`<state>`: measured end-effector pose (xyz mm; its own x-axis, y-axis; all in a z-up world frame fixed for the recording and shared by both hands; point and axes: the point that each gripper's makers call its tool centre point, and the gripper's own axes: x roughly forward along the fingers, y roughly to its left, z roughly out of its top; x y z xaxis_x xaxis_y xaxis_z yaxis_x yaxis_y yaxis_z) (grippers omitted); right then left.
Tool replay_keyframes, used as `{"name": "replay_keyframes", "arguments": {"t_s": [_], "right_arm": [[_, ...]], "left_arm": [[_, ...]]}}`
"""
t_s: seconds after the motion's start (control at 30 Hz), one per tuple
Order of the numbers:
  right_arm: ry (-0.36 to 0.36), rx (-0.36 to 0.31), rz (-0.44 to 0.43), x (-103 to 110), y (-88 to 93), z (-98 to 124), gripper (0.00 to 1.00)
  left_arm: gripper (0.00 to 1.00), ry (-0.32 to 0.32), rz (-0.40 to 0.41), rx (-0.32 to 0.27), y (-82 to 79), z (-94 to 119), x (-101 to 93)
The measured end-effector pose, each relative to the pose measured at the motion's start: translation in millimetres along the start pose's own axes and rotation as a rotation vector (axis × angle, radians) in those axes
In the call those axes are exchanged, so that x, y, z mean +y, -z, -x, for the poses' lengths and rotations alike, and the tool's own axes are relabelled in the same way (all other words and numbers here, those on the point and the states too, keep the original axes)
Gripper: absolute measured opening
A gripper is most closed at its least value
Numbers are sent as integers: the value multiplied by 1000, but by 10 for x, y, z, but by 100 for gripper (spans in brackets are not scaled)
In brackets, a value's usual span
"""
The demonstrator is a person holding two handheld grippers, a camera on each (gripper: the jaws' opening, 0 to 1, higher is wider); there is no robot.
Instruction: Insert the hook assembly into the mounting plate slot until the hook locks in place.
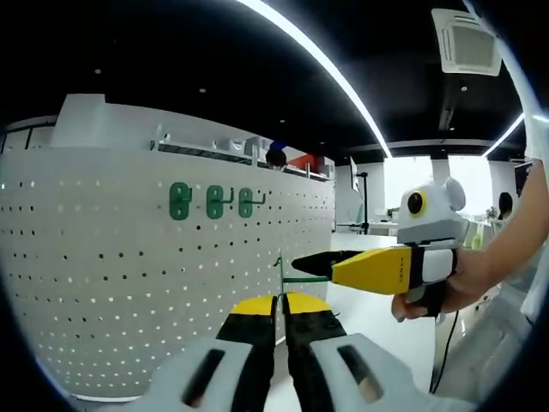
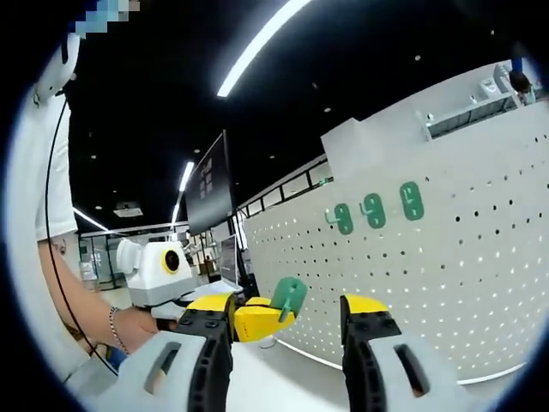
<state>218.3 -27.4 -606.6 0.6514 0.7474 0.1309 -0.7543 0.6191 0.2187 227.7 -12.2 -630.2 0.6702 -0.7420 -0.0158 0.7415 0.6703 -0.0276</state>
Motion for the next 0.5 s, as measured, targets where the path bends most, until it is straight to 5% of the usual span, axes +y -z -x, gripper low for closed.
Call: {"name": "replay_keyframes", "arguments": {"t_s": [0.5], "right_arm": [[5, 13, -46, 13, 25, -50, 25]], "left_arm": [[3, 3, -3, -6, -16, -12, -21]]}}
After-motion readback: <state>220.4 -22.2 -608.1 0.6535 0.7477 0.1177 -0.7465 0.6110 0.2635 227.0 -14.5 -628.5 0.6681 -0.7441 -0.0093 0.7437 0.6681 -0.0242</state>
